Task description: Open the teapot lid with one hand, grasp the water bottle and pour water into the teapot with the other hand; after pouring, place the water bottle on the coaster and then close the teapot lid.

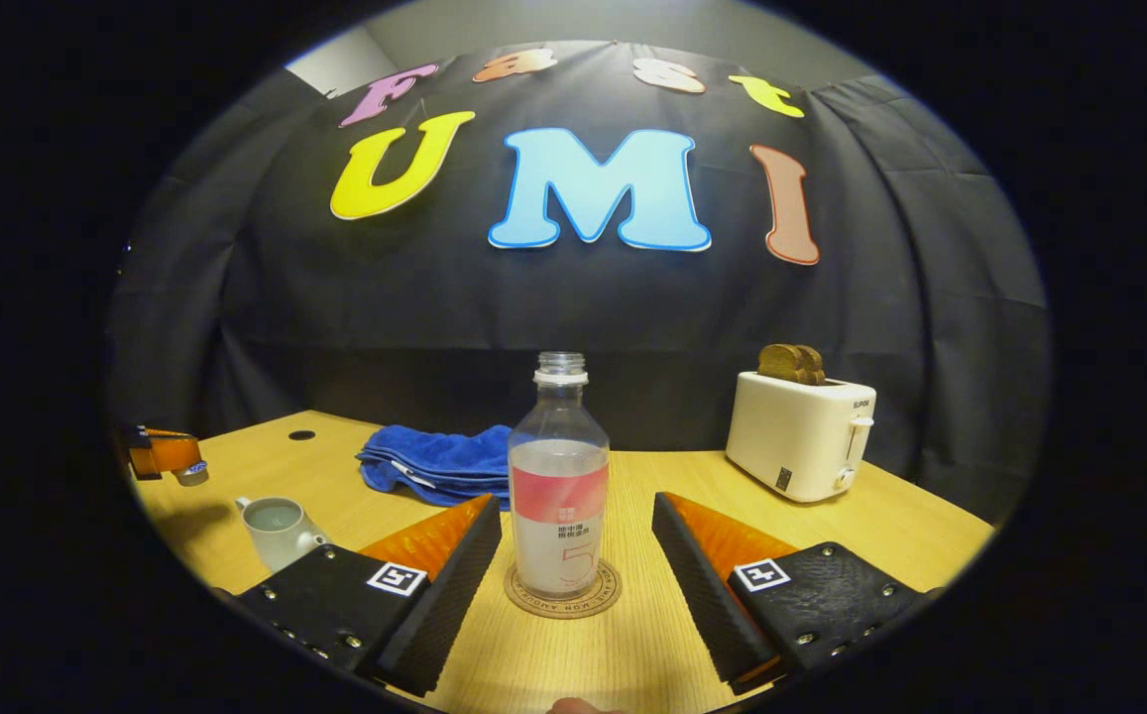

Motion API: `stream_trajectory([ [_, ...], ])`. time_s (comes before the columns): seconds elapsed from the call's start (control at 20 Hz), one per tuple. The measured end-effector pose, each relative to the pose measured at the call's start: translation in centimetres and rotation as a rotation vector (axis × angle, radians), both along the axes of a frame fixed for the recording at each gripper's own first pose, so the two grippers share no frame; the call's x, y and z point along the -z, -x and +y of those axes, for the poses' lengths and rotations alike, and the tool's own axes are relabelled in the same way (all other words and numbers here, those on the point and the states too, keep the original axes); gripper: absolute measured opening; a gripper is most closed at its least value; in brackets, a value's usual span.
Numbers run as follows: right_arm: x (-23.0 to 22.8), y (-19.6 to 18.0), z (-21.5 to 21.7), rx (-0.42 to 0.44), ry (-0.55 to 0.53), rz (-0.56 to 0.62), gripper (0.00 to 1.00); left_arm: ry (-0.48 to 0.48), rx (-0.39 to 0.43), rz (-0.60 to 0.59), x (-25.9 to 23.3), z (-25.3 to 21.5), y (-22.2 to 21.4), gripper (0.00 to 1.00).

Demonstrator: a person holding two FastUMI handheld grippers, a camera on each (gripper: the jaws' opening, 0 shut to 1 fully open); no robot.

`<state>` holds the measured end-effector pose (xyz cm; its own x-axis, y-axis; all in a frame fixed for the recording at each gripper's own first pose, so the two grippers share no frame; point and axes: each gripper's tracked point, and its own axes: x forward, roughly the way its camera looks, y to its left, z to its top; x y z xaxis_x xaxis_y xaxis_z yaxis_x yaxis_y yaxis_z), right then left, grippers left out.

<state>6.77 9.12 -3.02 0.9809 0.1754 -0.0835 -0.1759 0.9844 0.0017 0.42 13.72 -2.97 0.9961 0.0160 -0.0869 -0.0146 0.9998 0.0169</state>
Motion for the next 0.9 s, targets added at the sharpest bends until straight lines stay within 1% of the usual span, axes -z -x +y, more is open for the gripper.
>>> stream_trajectory([
  [0.1, 0.0, 1.0, -0.1, 0.0, -0.015, -0.008, 0.96, -0.005, 0.017, -0.016, -0.7, -1.5, -0.2, 0.11],
  [0.3, 0.4, 2.4, -0.9, 0.016, 0.0, -0.022, 0.97, 0.002, 0.068, -0.04, -1.9, -5.2, -0.6, 0.1],
  [0.35, 0.6, 2.7, -1.0, 0.018, -0.002, -0.021, 0.92, 0.008, 0.082, -0.043, -2.1, -6.2, -0.7, 0.11],
  [0.4, 0.7, 2.8, -1.1, 0.017, -0.007, -0.021, 0.96, 0.01, 0.093, -0.045, -2.1, -7.1, -0.8, 0.11],
  [0.45, 0.7, 3.0, -1.2, 0.017, -0.01, -0.019, 0.97, 0.006, 0.1, -0.047, -2.2, -7.9, -1.0, 0.1],
  [0.7, 0.2, 3.8, -1.5, 0.012, -0.027, -0.032, 0.96, 0.012, 0.134, -0.05, -2.4, -11.4, -1.8, 0.11],
  [0.9, 0.1, 4.4, -1.7, 0.007, -0.031, -0.035, 0.97, -0.006, 0.152, -0.048, -2.0, -13.7, -2.5, 0.11],
])
